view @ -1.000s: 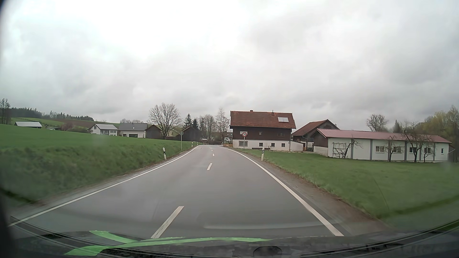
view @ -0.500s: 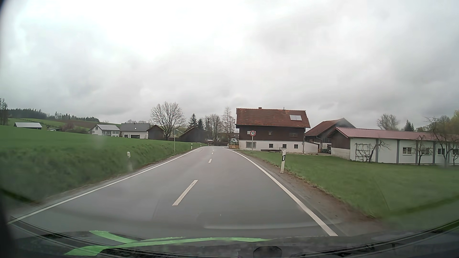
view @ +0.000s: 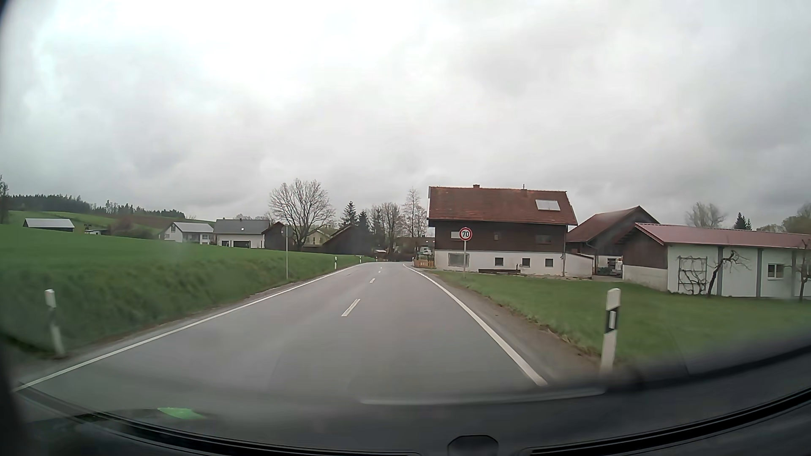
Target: Follow the waypoints while adhering to traffic rules and regulations
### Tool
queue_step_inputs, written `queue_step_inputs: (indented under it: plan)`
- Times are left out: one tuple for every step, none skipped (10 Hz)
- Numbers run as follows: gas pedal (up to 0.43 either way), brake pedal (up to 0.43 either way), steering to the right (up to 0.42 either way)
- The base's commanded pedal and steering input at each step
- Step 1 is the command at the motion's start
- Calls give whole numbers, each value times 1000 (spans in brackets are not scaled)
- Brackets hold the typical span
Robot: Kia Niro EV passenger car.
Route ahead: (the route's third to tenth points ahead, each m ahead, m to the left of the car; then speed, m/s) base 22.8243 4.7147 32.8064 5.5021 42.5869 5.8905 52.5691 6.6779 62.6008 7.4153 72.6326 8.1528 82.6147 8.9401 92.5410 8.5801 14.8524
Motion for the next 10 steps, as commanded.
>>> queue_step_inputs:
  plan:
    - [0,177,-18]
    - [0,183,-19]
    - [0,183,-19]
    - [0,183,-19]
    - [0,183,-19]
    - [0,183,-20]
    - [0,183,-21]
    - [0,183,-21]
    - [0,183,-21]
    - [0,171,-21]
